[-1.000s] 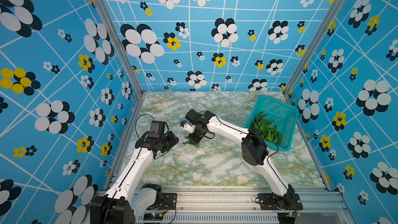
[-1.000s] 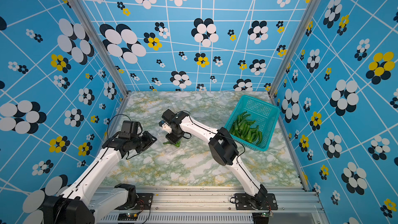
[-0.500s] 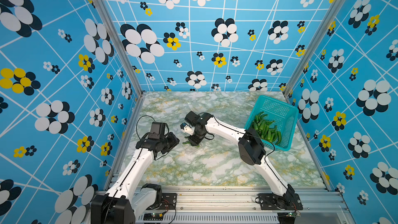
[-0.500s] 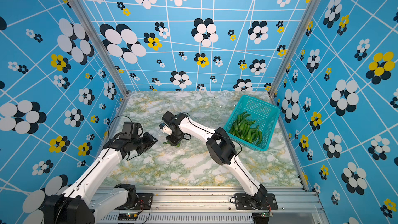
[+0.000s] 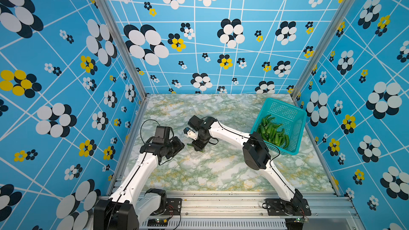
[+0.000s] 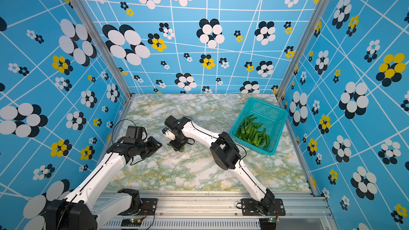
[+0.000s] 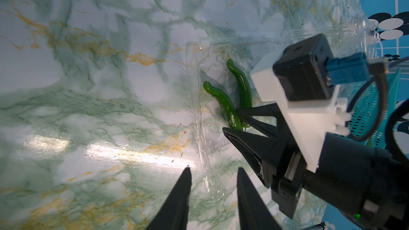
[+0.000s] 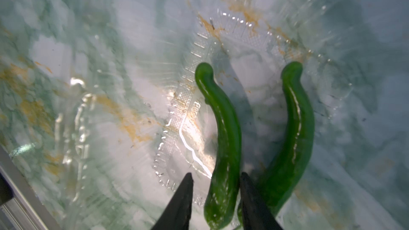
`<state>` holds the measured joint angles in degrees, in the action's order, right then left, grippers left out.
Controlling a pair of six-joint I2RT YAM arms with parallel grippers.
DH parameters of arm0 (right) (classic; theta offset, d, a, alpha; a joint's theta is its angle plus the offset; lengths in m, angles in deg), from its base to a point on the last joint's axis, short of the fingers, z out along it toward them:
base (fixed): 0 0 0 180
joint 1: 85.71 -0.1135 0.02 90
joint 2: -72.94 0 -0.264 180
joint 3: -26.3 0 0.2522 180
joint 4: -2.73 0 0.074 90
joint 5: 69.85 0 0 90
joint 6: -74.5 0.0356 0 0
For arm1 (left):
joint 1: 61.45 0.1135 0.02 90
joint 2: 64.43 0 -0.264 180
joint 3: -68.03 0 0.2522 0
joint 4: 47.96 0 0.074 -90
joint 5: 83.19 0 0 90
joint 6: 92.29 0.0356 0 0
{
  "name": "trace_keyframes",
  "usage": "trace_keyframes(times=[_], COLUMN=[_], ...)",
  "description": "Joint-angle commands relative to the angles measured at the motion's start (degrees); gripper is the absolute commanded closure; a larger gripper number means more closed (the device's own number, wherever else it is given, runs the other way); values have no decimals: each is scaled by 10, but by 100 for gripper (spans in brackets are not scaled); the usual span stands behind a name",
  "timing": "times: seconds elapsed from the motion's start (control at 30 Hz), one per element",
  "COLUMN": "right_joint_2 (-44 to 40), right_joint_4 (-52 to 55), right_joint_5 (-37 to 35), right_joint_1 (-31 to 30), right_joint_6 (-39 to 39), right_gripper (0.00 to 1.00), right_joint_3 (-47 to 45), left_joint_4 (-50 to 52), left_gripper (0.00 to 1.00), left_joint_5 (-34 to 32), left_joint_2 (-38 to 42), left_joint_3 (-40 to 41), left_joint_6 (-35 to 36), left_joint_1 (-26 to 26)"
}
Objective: Take small green peppers out of containers
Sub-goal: Pick up the green pepper from the packing box.
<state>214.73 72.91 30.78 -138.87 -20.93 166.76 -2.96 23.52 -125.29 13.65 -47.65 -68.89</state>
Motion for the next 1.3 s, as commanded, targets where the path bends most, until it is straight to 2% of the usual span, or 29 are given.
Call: trace_keyframes(times=[0.0, 0.3, 0.63, 0.97, 1.27], right_joint_2=[21, 33, 34, 5, -69], right_joint_4=[23, 30, 33, 0, -14], right_joint_5=[-4, -6, -17, -42, -76], right_joint_1=[-5, -10, -11, -11, -10], right_joint_6=[-11, -11, -7, 9, 10], right_gripper=[63, 64, 87, 99, 100], right_joint_3=[17, 26, 28, 26, 37], left_joint_4=[-7, -8, -8, -8, -8], left_gripper=[63, 63, 63, 63, 63], left_joint_5=[6, 6, 7, 5, 7], left_joint_2=[2, 2, 3, 15, 3], left_joint_3=[5, 7, 10, 14, -11], left_joint_6=[5, 4, 5, 3, 4], left_joint_1=[6, 7, 9, 12, 22])
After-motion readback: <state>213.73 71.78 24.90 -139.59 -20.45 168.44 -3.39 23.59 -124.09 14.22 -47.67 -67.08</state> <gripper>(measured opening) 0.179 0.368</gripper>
